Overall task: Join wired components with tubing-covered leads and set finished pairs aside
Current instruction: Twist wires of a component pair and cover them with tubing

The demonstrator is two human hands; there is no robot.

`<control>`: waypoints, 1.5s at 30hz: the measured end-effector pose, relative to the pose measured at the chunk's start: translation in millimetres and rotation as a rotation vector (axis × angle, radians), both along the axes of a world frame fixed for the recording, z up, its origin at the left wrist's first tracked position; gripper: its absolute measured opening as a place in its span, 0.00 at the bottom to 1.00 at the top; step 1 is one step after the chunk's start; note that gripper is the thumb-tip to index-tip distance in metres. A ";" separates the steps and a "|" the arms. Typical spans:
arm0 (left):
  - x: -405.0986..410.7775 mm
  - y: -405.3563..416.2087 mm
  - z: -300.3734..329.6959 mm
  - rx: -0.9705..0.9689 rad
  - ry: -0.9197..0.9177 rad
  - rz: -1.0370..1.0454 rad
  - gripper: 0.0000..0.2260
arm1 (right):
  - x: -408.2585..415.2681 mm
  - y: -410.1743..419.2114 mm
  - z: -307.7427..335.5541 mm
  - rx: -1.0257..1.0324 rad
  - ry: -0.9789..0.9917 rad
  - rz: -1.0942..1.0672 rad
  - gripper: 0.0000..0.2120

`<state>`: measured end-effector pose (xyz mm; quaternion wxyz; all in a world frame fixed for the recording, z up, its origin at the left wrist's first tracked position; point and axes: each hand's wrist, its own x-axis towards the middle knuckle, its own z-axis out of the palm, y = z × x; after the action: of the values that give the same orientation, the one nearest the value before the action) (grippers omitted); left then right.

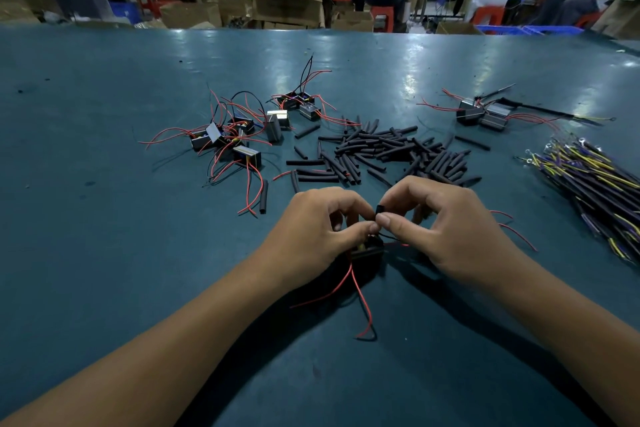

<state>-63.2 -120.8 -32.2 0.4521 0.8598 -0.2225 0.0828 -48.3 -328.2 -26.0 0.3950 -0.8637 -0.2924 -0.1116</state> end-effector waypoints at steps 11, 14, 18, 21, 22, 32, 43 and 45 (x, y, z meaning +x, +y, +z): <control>-0.3 -2.7 -0.7 0.063 -0.044 0.015 0.03 | 5.3 -7.2 11.6 0.112 0.068 -0.082 0.09; 0.3 -2.2 -2.1 0.099 -0.073 0.023 0.03 | 8.1 -10.3 11.2 0.091 0.066 -0.152 0.07; 1.0 -0.8 -1.5 0.131 -0.097 0.026 0.03 | 2.9 -6.4 12.3 0.042 0.074 -0.093 0.04; 1.0 -0.9 -1.3 0.130 -0.106 0.025 0.03 | -1.3 -0.6 11.9 0.006 0.093 -0.003 0.02; 1.1 -0.9 -1.2 0.125 -0.106 0.028 0.03 | -1.5 0.6 11.1 0.003 0.089 0.001 0.03; 2.1 -4.3 -1.2 -0.036 -0.011 -0.006 0.04 | 1.8 -3.9 13.3 0.058 0.060 -0.070 0.02; 3.1 -3.5 -2.8 0.022 0.021 0.017 0.05 | 6.8 -11.6 16.8 0.101 0.044 -0.179 0.05; 3.6 -2.5 -2.5 0.021 0.031 -0.007 0.03 | 2.5 -8.4 17.5 0.027 0.036 -0.092 0.04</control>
<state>-59.6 -123.3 -34.7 0.4466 0.8650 -0.2191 0.0655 -45.8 -336.6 -8.5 0.4061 -0.8728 -0.2438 -0.1178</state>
